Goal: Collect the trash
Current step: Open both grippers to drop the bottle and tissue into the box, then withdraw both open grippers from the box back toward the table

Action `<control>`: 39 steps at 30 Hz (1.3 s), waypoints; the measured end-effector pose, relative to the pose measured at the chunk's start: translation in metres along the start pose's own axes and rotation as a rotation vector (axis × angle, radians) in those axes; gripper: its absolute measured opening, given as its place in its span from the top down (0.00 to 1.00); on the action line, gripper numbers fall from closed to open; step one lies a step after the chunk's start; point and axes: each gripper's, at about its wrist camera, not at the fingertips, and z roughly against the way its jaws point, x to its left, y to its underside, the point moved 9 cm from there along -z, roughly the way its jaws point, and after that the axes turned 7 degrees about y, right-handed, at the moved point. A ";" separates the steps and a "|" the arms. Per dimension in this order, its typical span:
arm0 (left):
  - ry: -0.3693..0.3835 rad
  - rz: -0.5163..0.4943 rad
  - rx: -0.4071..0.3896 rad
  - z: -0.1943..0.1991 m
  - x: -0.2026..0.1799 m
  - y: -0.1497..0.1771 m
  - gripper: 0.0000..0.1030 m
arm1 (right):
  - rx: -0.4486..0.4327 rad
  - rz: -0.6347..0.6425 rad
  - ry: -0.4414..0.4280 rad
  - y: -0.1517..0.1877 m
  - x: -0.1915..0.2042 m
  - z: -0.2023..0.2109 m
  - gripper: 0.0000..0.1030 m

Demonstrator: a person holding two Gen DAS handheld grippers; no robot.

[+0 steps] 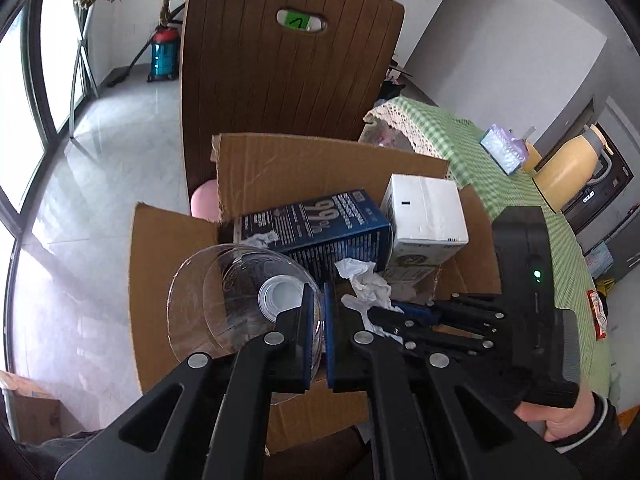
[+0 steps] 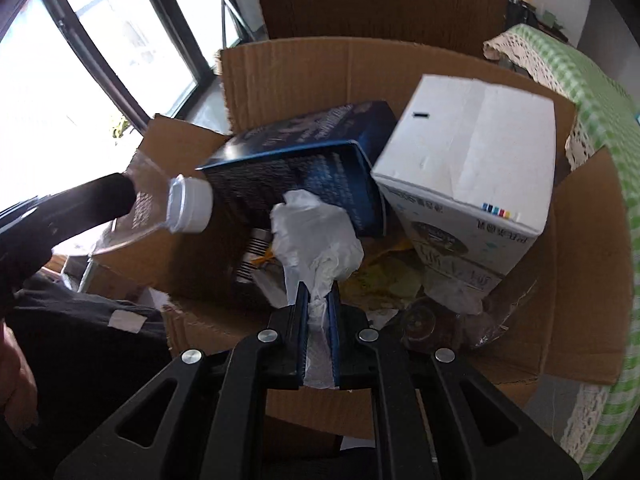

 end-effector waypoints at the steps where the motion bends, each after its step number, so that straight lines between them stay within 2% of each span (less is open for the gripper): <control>1: 0.012 0.009 0.019 -0.009 -0.001 0.004 0.98 | 0.014 -0.014 0.038 0.003 -0.009 -0.008 0.64; 3: 0.032 0.017 0.049 -0.020 -0.001 0.010 0.98 | 0.000 -0.043 0.085 0.006 -0.023 -0.010 0.36; 5: 0.092 0.025 0.077 -0.034 -0.007 0.014 0.98 | -0.022 -0.073 0.096 0.009 -0.035 -0.002 0.35; 9: 0.149 0.049 0.115 -0.058 -0.018 0.019 0.98 | -0.106 -0.105 0.164 0.011 -0.058 0.034 0.30; 12: 0.263 0.094 0.139 -0.074 -0.030 0.023 0.97 | -0.178 -0.163 0.174 0.015 -0.077 0.068 0.28; 16: 0.210 0.104 0.192 -0.111 -0.024 0.034 0.96 | -0.252 -0.217 0.154 0.026 -0.094 0.109 0.27; 19: 0.218 0.131 0.251 -0.137 -0.024 0.045 0.95 | -0.286 -0.243 0.171 0.034 -0.108 0.133 0.27; 21: 0.209 0.091 0.259 -0.146 -0.034 0.048 0.94 | -0.294 -0.262 0.185 0.037 -0.115 0.144 0.27; 23: 0.145 0.059 0.213 -0.150 -0.039 0.047 0.75 | -0.302 -0.280 0.195 0.043 -0.128 0.157 0.27; 24: 0.105 0.063 0.215 -0.150 -0.038 0.048 0.68 | -0.300 -0.289 0.197 0.050 -0.134 0.161 0.27; 25: 0.095 0.079 0.221 -0.146 -0.038 0.047 0.56 | -0.301 -0.297 0.203 0.052 -0.135 0.166 0.27; 26: 0.120 0.102 0.215 -0.139 -0.042 0.045 0.42 | -0.304 -0.306 0.209 0.057 -0.140 0.171 0.27; 29: 0.169 0.118 0.130 -0.100 -0.052 0.028 0.27 | -0.311 -0.335 0.214 0.070 -0.156 0.178 0.27; 35: 0.108 0.002 -0.024 -0.012 -0.078 -0.010 0.20 | -0.375 -0.403 0.242 0.103 -0.188 0.213 0.27; 39: 0.075 -0.104 -0.154 0.045 -0.115 -0.023 0.19 | -0.442 -0.497 0.315 0.149 -0.226 0.253 0.27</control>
